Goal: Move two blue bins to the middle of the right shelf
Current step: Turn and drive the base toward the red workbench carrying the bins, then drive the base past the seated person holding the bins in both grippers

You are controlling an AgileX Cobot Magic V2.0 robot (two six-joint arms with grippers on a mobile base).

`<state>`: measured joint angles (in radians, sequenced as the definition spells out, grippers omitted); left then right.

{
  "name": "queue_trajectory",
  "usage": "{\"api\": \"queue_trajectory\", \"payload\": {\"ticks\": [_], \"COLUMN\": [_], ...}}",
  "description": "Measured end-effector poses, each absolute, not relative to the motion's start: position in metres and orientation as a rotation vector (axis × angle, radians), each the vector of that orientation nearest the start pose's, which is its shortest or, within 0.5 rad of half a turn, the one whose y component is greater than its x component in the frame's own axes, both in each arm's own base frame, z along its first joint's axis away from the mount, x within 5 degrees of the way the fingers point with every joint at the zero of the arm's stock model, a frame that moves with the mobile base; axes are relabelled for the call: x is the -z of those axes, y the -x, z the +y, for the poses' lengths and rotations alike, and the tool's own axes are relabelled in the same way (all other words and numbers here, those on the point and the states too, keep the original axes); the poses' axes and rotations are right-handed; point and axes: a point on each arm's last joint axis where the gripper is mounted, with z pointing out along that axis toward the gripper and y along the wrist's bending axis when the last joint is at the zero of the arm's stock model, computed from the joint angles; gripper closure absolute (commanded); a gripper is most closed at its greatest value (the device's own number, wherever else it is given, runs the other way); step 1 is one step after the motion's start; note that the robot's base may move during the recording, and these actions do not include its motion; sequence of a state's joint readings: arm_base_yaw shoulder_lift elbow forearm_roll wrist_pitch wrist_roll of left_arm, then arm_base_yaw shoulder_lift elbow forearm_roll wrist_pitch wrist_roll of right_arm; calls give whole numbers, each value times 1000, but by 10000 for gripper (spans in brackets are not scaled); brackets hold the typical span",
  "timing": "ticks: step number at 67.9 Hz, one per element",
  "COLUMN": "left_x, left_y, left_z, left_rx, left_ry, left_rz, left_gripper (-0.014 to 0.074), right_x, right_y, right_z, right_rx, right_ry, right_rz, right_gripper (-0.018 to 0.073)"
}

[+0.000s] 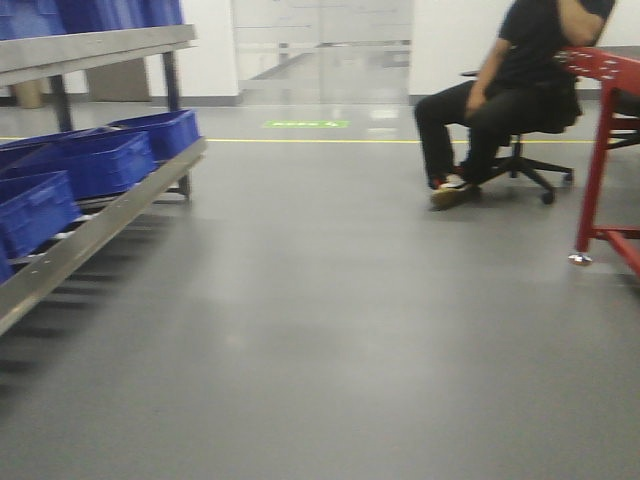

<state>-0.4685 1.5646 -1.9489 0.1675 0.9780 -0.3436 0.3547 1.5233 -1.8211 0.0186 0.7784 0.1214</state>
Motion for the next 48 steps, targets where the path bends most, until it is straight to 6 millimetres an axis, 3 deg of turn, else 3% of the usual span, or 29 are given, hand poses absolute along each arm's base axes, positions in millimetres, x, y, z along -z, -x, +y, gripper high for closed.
{"api": "queue_trajectory", "payload": {"ticks": [48], "left_x": [-496], "left_y": [-300], "left_z": [-137], "left_rx": [291], "left_ry": [-142], "left_rz": [2073], "left_gripper": [707], "right_x": [-487], "right_y": [-312], "right_z": [117], "right_rx": [-331], "right_ry": [226], "right_rz": [1966], "right_gripper": [713]}}
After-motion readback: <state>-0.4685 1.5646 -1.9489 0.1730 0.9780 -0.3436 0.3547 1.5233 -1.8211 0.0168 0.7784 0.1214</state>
